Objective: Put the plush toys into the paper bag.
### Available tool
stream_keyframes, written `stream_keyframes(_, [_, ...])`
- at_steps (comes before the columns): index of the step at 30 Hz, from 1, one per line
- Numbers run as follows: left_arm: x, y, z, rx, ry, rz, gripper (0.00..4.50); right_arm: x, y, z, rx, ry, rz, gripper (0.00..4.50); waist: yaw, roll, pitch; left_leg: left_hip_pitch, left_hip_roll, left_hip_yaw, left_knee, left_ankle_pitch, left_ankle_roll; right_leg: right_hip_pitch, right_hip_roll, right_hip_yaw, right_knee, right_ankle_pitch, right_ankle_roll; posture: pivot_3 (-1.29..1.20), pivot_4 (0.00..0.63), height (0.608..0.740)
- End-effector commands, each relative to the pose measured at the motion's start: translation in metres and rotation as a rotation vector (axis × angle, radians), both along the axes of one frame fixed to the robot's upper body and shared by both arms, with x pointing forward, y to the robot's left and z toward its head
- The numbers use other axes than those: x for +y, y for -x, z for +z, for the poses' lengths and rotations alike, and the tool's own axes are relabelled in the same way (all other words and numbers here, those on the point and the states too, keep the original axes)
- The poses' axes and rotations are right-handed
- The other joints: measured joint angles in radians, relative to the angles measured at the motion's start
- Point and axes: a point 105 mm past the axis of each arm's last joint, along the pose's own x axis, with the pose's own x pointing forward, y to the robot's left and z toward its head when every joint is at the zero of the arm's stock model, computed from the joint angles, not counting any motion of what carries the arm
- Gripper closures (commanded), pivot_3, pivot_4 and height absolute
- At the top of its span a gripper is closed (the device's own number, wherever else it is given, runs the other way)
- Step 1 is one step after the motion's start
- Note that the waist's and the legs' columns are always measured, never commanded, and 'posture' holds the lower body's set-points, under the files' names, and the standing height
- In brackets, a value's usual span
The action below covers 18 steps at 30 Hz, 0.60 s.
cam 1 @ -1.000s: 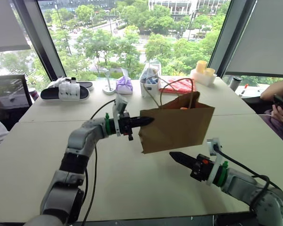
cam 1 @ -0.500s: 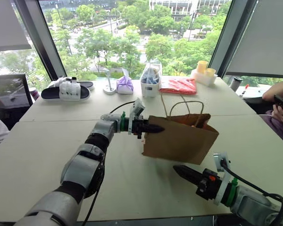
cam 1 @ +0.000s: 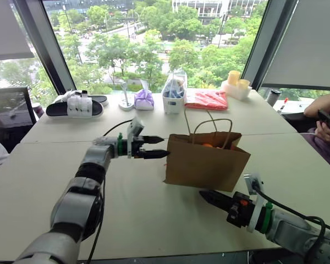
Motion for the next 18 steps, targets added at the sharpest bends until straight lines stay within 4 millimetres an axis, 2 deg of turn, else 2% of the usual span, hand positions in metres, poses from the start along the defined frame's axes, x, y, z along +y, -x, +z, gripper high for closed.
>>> stream_keyframes(1, [0.016, 0.015, 0.018, -0.03, 0.061, 0.078, 0.06, -0.007, -0.005, 0.01, -0.06, 0.02, -0.007, 4.5, 0.001, 0.0, 0.0, 0.0, 0.0, -0.001, 0.0, 0.0, 0.0, 0.0, 0.0, 0.0, 0.0, 0.0, 0.0, 0.0, 0.15, 0.74])
stream_keyframes(3, [0.025, 0.027, 0.018, -0.01, 0.081, 0.144, 0.06, -0.011, -0.007, 0.01, -0.07, 0.043, -0.005, 4.5, 0.005, 0.0, 0.0, 0.0, 0.0, -0.002, 0.0, 0.0, 0.0, -0.001, 0.0, 0.001, 0.0, 0.0, 0.0, 0.0, 0.15, 0.74])
stream_keyframes(7, [0.041, 0.083, 0.005, 0.041, 0.077, 0.318, 0.06, -0.019, -0.004, 0.015, -0.087, 0.102, 0.022, 4.5, 0.0, 0.001, -0.001, 0.0, 0.001, -0.001, 0.0, 0.0, 0.0, 0.001, -0.001, 0.004, -0.002, 0.0, 0.0, 0.0, 0.15, 0.74])
stream_keyframes(9, [0.046, 0.102, -0.001, 0.075, 0.082, 0.436, 0.06, -0.022, 0.001, 0.015, -0.078, 0.116, 0.037, 4.5, 0.005, 0.001, -0.001, 0.001, 0.004, 0.001, -0.001, -0.002, 0.002, 0.0, -0.001, 0.006, -0.003, 0.0, 0.0, 0.0, 0.15, 0.74])
stream_keyframes(13, [0.05, 0.118, -0.008, 0.129, 0.126, 0.607, 0.06, -0.028, 0.009, 0.011, -0.048, 0.13, 0.046, 4.5, 0.035, 0.0, -0.001, 0.0, 0.004, 0.001, 0.001, -0.002, 0.002, 0.002, 0.0, 0.005, -0.003, 0.0, -0.001, 0.0, 0.15, 0.74])
stream_keyframes(18, [0.049, 0.124, -0.02, 0.162, 0.122, 0.672, 0.06, -0.026, 0.004, 0.008, -0.046, 0.126, 0.051, 4.5, 0.052, -0.001, -0.002, 0.003, 0.004, 0.008, 0.003, -0.002, 0.002, 0.005, 0.0, 0.006, -0.005, -0.002, -0.006, 0.0, 0.15, 0.74])
